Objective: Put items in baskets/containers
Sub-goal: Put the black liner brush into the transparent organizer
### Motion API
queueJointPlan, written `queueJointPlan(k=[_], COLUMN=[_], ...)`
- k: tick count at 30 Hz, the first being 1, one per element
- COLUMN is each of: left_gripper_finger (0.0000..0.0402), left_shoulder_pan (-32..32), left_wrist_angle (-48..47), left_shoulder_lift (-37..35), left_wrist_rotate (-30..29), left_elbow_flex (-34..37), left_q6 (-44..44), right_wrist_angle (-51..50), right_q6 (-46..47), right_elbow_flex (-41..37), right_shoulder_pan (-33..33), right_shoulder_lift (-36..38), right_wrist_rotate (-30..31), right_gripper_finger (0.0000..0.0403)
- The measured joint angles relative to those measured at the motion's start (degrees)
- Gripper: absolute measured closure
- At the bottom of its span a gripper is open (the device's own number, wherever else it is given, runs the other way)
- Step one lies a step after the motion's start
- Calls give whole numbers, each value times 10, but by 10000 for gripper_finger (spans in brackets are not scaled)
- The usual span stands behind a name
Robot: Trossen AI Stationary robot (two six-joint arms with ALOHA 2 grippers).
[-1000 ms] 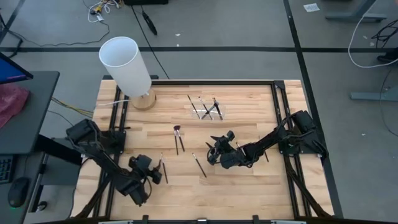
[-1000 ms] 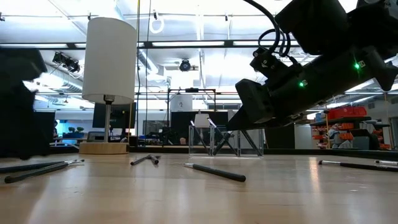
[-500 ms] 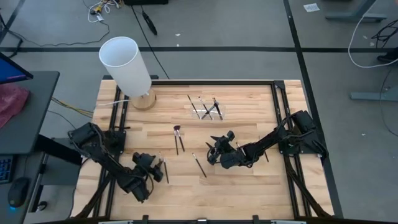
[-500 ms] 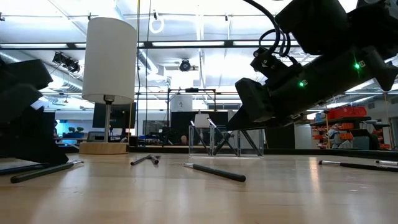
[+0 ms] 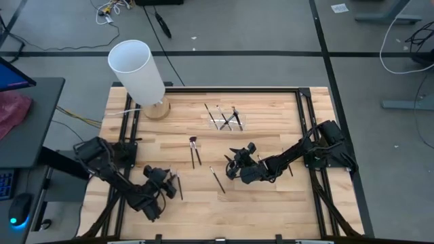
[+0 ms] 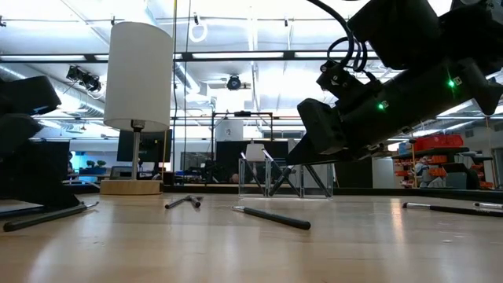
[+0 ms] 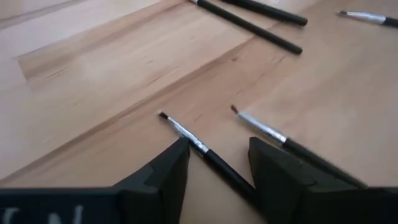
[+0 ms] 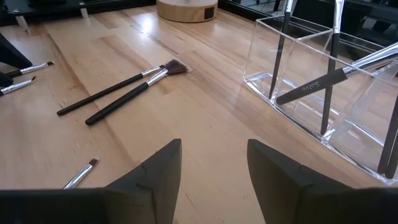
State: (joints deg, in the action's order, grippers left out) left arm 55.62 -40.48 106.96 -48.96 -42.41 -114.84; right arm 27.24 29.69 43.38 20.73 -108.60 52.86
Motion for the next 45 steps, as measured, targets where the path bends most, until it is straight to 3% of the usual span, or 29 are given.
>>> queueJointPlan(k=[13, 17, 25, 29, 36, 45], left_gripper_finger=[335, 323, 256, 253, 313, 388], left_shoulder_pan=[66, 77, 77, 70, 71, 76], left_wrist_angle=[-6, 28, 71, 72, 70, 125], left_shoulder_lift=[-2, -4, -4, -4, -3, -3], left_wrist_rotate=[2, -17, -49, -47, -48, -91], left_elbow_flex=[10, 39, 64, 63, 69, 111], left_q6=[2, -15, 6, 28, 33, 36], right_wrist_angle=[0, 0, 0, 0, 0, 0], right_q6=[0, 1, 2, 12, 13, 13], right_elbow_flex=[0, 0, 0, 0, 0, 0], right_shoulder_pan=[0, 0, 0, 0, 0, 0], right_shoulder_lift=[0, 0, 0, 0, 0, 0], right_wrist_rotate=[0, 0, -1, -1, -9, -10], right_gripper_finger=[219, 219, 219, 219, 219, 219])
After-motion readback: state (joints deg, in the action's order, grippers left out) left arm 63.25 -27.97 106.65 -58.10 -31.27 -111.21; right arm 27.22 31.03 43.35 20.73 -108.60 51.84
